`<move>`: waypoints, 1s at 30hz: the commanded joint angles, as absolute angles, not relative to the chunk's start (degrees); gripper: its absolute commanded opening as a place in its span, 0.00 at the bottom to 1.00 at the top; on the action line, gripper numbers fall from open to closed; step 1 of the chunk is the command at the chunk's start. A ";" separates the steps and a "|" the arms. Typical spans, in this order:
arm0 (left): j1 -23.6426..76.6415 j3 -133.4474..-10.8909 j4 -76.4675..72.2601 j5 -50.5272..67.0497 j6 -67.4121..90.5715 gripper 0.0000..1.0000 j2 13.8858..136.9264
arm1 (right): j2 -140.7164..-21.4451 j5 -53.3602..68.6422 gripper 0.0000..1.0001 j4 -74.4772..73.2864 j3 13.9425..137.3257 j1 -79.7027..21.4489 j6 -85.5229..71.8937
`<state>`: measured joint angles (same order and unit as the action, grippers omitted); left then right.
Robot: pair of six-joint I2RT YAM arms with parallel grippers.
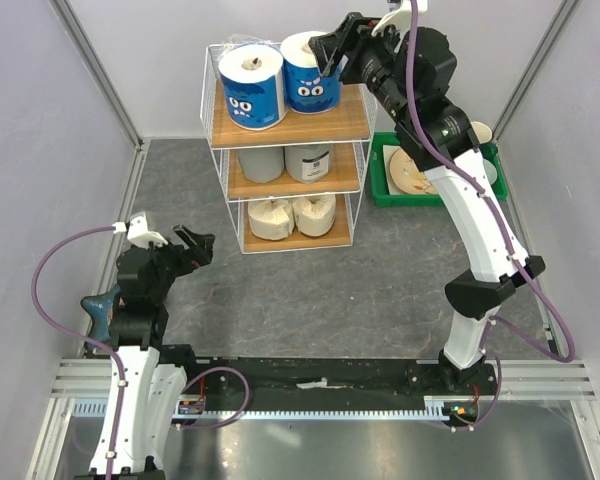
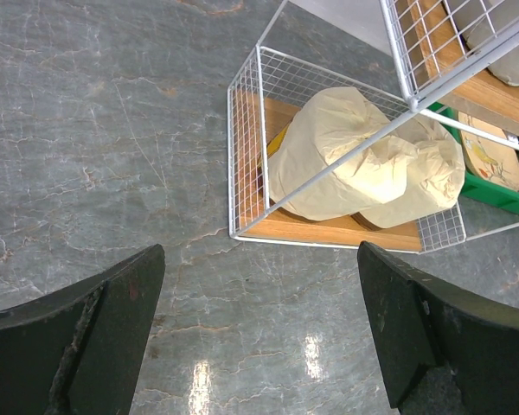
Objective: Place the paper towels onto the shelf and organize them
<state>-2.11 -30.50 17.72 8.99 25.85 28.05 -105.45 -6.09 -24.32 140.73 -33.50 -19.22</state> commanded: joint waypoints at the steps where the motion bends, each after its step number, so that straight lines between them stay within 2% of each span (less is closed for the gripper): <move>1: -1.76 -30.41 17.67 8.09 24.26 0.99 27.60 | -104.94 -2.37 0.67 -21.18 142.56 -32.78 -21.53; 9: -1.67 -30.32 17.58 8.00 24.26 1.00 27.42 | -103.71 -5.62 0.64 -22.41 140.01 -31.55 -22.58; 30: -1.67 -30.32 17.75 7.56 24.17 1.00 27.25 | -106.61 -7.03 0.65 -26.01 140.36 -29.27 -25.49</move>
<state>-1.78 -30.50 17.72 8.71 25.85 27.68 -105.95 -7.18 -25.43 139.20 -29.50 -24.77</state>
